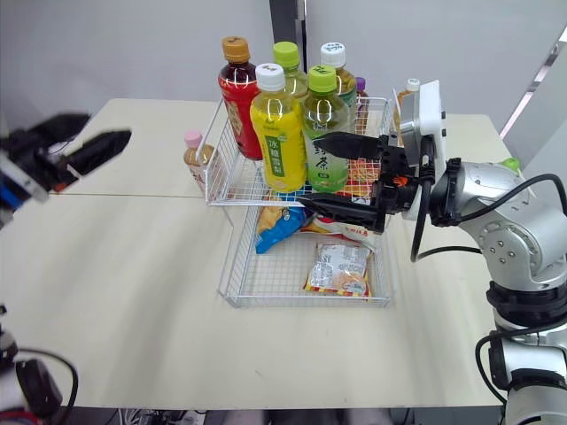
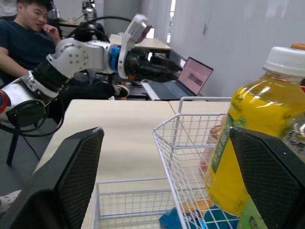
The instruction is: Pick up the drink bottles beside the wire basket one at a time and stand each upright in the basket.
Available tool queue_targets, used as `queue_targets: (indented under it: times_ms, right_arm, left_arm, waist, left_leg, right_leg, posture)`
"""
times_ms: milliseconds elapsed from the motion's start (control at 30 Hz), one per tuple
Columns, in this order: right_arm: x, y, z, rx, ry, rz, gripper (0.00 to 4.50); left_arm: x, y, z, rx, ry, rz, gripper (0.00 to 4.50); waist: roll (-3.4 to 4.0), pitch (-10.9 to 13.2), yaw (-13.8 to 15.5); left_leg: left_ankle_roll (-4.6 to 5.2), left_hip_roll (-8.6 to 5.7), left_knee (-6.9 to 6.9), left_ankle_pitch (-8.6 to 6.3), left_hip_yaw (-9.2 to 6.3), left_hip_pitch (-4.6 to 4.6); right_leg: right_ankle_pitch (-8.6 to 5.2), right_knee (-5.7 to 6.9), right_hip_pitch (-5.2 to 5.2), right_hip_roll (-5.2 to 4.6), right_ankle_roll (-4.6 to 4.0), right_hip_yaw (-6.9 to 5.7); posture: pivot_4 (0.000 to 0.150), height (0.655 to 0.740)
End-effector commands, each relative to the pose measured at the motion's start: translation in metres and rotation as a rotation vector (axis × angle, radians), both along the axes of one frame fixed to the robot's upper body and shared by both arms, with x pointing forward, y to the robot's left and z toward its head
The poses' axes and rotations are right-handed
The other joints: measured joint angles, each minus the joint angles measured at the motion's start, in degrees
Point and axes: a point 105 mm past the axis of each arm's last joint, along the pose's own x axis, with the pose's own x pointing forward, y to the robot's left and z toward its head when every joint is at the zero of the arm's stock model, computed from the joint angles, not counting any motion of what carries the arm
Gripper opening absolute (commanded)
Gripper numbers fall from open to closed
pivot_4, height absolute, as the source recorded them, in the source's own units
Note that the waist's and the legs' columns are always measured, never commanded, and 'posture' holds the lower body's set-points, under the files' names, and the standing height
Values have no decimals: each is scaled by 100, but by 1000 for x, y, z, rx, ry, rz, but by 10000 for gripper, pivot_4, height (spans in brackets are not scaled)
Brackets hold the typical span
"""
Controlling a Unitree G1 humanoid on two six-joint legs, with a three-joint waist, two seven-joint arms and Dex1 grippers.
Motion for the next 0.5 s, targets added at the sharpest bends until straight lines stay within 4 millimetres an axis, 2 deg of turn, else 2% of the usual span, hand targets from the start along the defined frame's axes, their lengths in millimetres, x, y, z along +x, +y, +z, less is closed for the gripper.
queue_targets:
  times_ms: [33, 167, 267, 400, 500]
  right_arm:
    - [-12, 5, 3, -14, -19, 85, 45000]
    - [-16, 8, 3, -5, -23, 122, 45000]
    - [-16, 9, 5, 0, -23, 131, 45000]
    - [-15, 8, 6, 0, -22, 127, 45000]
    - [-12, 7, 8, -2, -35, 105, 45000]
  left_arm:
    - [-18, 3, -8, -18, -52, 40, 44939]
    - [-32, -3, -46, -38, -2, 91, 44939]
    - [-41, -11, -66, -45, 31, 109, 44939]
    - [-39, -17, -71, -61, 28, 132, 44939]
    - [-27, -18, -63, -52, -2, 142, 44939]
  waist:
    - [-1, 0, 17]
    - [-10, -6, 28]
    - [-11, -6, 22]
    - [-11, -7, 26]
    - [-11, -7, 27]
  left_leg:
    - [0, -1, 1, 0, -2, 1]
    - [1, -2, 2, -1, -5, -1]
    - [1, -5, 2, 0, -9, -1]
    - [0, -4, 2, 0, -20, 0]
    - [1, -4, 2, 0, -20, 2]
  right_leg:
    - [0, 0, 3, -3, 0, -1]
    - [0, -3, 8, -8, 0, 0]
    - [0, -2, 9, -10, 0, 1]
    - [1, -1, 10, -3, 0, 2]
    - [1, 0, 11, 1, -1, 0]
  posture:
    - [1500, 7400]
    - [1500, 7400]
    - [1500, 7400]
    - [1500, 7400]
    - [1500, 7400]
